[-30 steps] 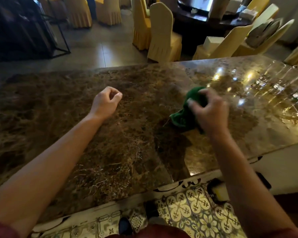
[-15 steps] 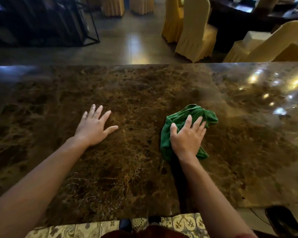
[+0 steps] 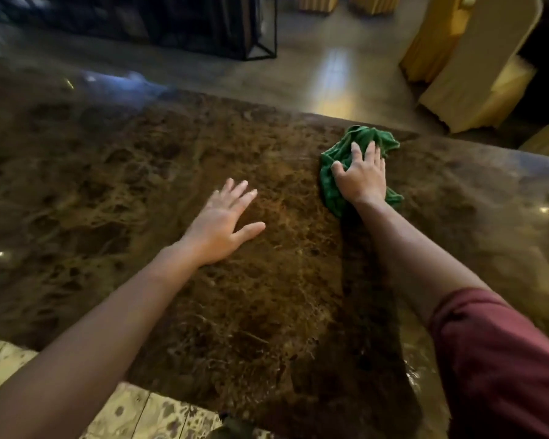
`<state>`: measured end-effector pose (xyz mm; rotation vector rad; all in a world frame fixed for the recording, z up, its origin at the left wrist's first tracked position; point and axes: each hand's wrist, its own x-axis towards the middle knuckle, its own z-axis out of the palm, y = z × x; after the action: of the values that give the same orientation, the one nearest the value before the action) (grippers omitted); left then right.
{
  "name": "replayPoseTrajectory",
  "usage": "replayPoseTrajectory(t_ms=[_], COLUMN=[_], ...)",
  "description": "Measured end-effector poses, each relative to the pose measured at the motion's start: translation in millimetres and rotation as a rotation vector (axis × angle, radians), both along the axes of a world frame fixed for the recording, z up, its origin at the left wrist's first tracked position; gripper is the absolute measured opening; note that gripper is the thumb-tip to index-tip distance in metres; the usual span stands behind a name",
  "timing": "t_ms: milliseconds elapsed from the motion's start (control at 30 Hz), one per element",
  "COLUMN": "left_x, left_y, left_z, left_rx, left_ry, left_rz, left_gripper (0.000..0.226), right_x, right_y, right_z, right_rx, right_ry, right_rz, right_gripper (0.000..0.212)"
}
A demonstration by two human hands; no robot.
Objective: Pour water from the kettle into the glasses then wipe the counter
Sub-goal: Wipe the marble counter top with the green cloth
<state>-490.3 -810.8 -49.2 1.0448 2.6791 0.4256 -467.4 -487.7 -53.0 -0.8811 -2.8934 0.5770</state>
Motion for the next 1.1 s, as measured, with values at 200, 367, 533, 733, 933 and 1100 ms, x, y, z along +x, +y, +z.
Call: replayPoseTrajectory(t_ms=[200,367,533,733,933,1100], left_x=[-67.9,-80.8,-91.7,-86.8,-12.1,1.6], left_y=[-140.8,-159.4,-172.0,-169.5,-153.1,-175.7], left_z=[-21.6,-28.4,-18.0,-14.8,-17.5,-15.0], left_rx=[-0.256,-0.178,-0.133,-0.024,0.079,-0.003], left_ry=[-0.040,-0.132,-0.210,-0.179,0.061,0.155], left_rz=[0.529,0.472,0.392,0.436,0.055,0.025], left_gripper=[0.087,0.067,0.056,0.070,0.070,0.073], right_x=[-73.1,-94.0,-49.5,52.6,99.7,121.3], right_y=[-44.0,-100.5,-168.7,-248.8,-269.7,-246.0], right_z=[0.7,1.3,-3.9,-7.1,-9.0,-1.5], right_rx=[0.040,0.098,0.091,0.048,0.080,0.100], right_ry=[-0.044,-0.077,-0.012,0.048,0.096,0.095], right_rz=[0.267,0.615,0.979,1.285,1.248,0.928], right_gripper=[0.073,0.064,0.061,0.059,0.065,0.074])
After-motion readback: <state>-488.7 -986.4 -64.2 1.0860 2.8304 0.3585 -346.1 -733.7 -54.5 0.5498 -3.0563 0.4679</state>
